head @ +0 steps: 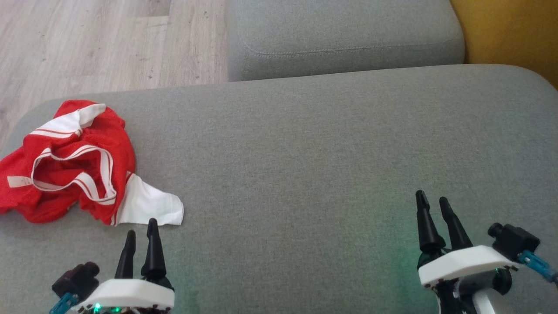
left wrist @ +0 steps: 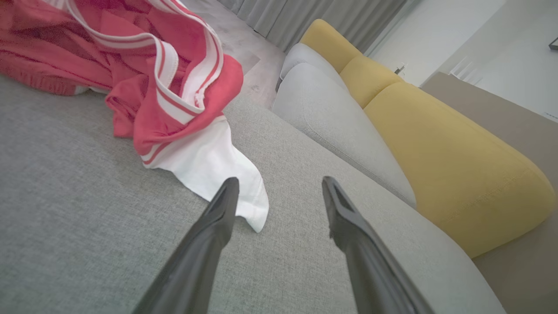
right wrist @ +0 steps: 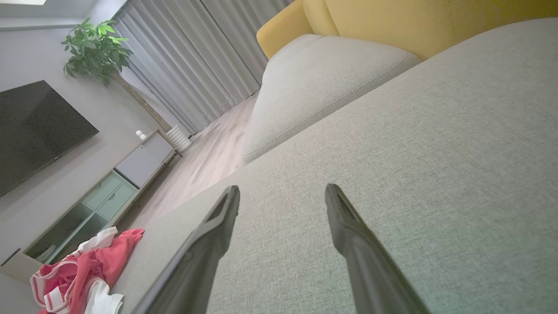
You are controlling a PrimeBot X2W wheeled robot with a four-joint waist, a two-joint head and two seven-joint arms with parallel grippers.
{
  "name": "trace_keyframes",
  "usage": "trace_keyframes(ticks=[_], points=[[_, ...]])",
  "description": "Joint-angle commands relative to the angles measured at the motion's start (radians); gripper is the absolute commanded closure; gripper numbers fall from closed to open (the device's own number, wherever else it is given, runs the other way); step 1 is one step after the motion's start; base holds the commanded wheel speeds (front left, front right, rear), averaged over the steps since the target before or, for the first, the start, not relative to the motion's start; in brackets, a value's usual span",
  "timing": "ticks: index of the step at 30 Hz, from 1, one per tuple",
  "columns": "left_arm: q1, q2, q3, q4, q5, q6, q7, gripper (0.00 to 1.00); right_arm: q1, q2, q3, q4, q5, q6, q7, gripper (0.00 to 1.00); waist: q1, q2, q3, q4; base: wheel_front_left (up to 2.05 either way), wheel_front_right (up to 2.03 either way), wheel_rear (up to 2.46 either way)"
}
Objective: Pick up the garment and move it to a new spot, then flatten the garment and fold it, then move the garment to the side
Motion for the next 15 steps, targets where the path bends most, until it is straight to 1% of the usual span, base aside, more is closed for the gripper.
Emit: trace_keyframes(ticks=[1, 2, 15], points=[[-0.025, 0.020, 0.011, -0.028, 0.039, -0.004, -0.015, 0.00, -0.019, -0.016, 0.024, -0.038, -0.041, 0.005, -0.016, 0.00, 0.0000, 0.0000, 0.000, 0.000, 0.00, 0.00, 0.00], [-0.025, 0.020, 0.011, -0.028, 0.039, -0.004, -0.015, 0.00, -0.019, -0.016, 0.024, -0.038, -0.041, 0.005, -0.016, 0.00, 0.0000, 0.0000, 0.000, 0.000, 0.00, 0.00, 0.00], [-0.013, 0.038, -0.017, -0.009, 0.212, -0.004, -0.054, 0.00, -0.009, -0.013, 0.066, -0.042, -0.208, 0.005, -0.055, 0.00, 0.0000, 0.0000, -0.008, 0.006, 0.00, 0.00, 0.00]])
